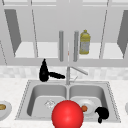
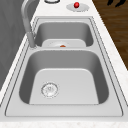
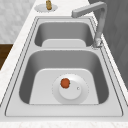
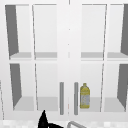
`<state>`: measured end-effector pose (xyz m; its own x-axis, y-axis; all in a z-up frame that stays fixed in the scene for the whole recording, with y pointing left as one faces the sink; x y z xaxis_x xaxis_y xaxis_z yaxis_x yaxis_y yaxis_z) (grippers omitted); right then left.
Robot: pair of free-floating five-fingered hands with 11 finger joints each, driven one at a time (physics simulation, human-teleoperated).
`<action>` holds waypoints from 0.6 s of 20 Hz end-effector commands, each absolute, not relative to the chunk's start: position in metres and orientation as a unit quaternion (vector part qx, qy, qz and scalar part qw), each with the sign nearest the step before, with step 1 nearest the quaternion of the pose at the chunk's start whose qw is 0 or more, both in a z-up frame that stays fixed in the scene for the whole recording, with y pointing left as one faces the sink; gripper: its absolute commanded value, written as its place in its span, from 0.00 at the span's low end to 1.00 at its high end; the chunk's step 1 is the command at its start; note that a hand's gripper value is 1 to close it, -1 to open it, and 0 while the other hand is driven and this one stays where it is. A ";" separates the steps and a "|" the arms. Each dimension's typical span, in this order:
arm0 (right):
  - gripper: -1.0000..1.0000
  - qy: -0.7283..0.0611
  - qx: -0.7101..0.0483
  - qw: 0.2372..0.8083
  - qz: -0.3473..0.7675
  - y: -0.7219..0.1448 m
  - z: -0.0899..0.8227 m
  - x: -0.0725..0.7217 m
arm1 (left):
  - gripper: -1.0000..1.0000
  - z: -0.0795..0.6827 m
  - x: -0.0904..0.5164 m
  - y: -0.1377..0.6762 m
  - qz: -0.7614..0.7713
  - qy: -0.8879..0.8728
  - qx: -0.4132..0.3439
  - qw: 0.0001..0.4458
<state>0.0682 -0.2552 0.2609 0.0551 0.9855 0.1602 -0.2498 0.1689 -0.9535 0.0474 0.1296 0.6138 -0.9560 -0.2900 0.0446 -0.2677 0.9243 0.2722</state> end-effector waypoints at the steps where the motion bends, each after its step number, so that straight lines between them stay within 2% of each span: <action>1: 0.50 -0.463 -0.397 0.608 0.508 -0.255 0.261 0.068 | 0.00 0.613 0.047 0.130 -0.133 -0.980 0.142 0.045; 5: 0.50 -0.463 -0.397 0.608 0.508 -0.255 0.261 0.068 | 0.00 0.614 0.047 0.121 -0.126 -0.980 0.150 0.044; 12: 0.50 -0.463 -0.397 0.608 0.508 -0.255 0.261 0.068 | 0.00 0.634 0.046 0.114 -0.076 -0.983 0.153 0.071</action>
<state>0.0682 -0.2552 0.2609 0.0551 0.9855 0.1602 -0.2498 0.1689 -0.9535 0.0463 0.1167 0.6266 -0.9552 -0.2915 0.0507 -0.2689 0.9268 0.2622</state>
